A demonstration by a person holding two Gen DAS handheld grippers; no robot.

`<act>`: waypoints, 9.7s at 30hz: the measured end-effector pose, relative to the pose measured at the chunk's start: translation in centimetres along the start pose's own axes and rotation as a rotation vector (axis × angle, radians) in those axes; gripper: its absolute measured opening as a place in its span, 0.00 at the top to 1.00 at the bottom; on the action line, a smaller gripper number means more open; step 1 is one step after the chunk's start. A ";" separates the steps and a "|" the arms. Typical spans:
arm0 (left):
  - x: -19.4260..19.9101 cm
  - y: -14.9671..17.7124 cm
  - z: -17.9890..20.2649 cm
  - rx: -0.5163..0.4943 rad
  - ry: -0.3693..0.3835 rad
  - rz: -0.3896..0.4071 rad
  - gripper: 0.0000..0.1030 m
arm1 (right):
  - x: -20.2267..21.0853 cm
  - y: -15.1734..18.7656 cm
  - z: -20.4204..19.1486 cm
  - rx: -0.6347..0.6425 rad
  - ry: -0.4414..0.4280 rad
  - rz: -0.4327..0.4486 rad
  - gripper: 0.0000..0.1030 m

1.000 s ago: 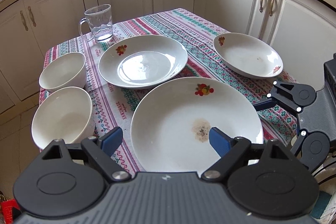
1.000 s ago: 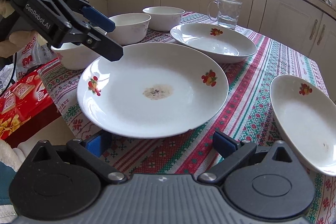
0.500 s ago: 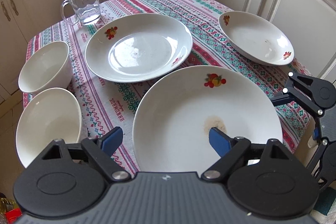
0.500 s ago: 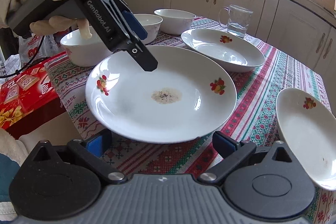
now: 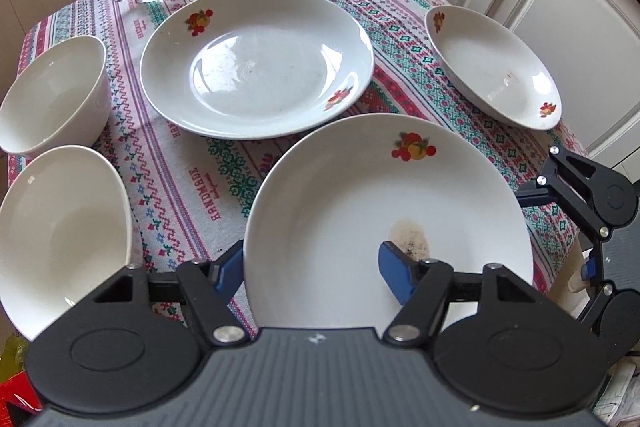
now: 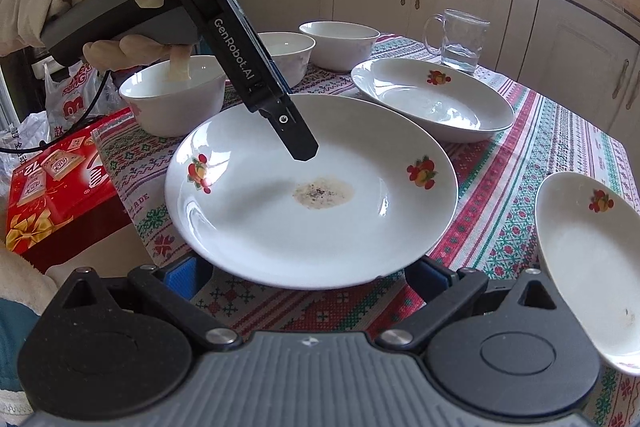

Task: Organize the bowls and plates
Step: 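Lift the stained plate with the left gripper and carry it over the deep plate, then lower the stained plate onto the deep plate and open the left gripper, then move the left gripper toward the flat white flower plate beside the glass mug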

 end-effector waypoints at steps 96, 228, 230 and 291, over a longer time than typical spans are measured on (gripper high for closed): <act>-8.0 -14.0 15.5 -0.293 0.103 -0.066 0.32 | 7.6 6.3 15.8 -0.231 0.246 0.011 0.00; 2.2 -11.2 11.5 -0.233 -0.062 0.271 0.14 | 12.3 2.1 12.6 -0.201 0.351 0.076 0.00; 3.1 -10.1 9.3 -0.204 -0.098 0.270 0.14 | 11.7 0.9 11.7 -0.173 0.345 0.082 0.00; 5.1 -11.5 -3.1 0.052 -0.256 0.240 0.19 | -4.3 -8.0 10.0 -0.123 0.180 -0.063 0.00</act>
Point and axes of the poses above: each gripper's, at about its wrist camera, not at the fingertips, and x roughly against the way its jaws point, z to its right, y to its underside, the point moved 9 cm from there along -x, roughly the way its jaws point, and after that the axes turned 8 degrees about x, right-handed, at the moved point
